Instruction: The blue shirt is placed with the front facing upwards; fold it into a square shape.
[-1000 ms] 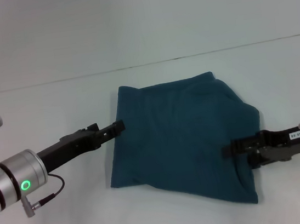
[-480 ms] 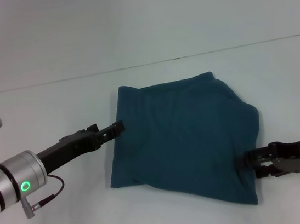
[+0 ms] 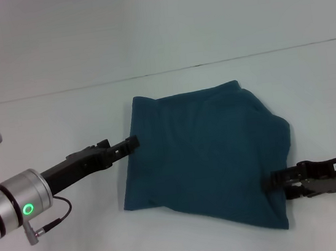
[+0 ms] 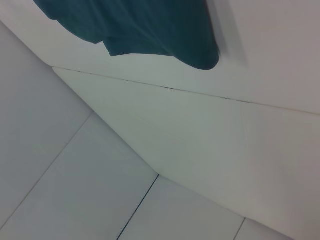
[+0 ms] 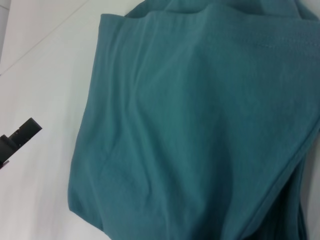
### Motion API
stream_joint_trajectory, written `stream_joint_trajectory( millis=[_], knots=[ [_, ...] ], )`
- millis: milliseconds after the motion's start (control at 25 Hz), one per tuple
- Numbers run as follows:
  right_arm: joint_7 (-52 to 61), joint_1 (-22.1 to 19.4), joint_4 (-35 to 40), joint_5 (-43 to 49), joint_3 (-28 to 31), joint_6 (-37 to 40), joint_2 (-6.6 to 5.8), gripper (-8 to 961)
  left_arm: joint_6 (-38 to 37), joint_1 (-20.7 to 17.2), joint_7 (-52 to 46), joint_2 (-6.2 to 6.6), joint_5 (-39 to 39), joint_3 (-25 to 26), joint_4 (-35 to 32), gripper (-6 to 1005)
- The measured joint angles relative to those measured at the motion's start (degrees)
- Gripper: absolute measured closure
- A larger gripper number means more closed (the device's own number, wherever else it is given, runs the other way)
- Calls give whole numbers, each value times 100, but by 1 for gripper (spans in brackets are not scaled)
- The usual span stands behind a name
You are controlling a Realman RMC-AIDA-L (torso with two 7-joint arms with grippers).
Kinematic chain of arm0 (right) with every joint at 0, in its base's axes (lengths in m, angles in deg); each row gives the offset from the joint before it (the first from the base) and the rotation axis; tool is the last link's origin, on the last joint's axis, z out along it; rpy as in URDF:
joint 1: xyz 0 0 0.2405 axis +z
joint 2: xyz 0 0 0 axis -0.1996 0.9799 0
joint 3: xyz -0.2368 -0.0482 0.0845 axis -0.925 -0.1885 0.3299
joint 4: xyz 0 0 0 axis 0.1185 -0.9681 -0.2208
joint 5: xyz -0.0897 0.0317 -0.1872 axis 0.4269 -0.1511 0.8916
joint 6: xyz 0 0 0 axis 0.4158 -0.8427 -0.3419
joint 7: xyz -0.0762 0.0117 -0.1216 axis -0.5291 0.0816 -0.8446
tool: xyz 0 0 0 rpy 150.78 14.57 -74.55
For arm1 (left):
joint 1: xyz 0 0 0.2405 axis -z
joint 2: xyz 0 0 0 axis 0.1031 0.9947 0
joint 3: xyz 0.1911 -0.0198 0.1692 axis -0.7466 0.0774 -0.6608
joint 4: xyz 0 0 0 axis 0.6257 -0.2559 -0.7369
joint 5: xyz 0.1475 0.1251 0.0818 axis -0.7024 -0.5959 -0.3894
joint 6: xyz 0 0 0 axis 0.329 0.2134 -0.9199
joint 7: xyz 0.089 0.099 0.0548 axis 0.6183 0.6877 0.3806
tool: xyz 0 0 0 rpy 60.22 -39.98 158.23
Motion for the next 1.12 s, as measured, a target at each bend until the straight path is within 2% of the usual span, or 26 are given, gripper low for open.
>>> stream_joint_trajectory(
  millis=[1120],
  knots=[
    [-6, 145, 0, -68, -120, -56, 103, 68, 1, -8, 62, 0, 0, 88, 3, 84]
  ],
)
